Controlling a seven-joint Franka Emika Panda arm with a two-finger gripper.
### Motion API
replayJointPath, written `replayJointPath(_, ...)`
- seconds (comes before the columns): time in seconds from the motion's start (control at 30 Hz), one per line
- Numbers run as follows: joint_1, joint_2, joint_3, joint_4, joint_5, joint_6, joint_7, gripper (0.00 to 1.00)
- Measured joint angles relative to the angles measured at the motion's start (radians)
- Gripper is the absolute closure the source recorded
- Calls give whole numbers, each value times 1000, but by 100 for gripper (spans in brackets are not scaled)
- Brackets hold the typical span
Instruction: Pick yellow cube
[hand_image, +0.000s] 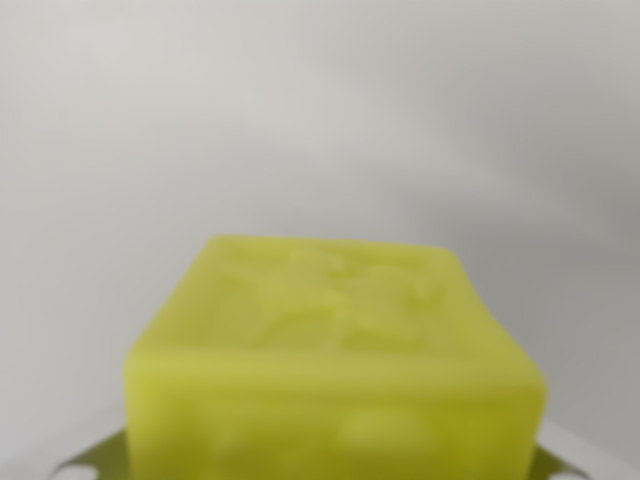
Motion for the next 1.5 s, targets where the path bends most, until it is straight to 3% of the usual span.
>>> replayJointPath(1.5, -1, -172, 0, 62, -15, -236, 10, 100)
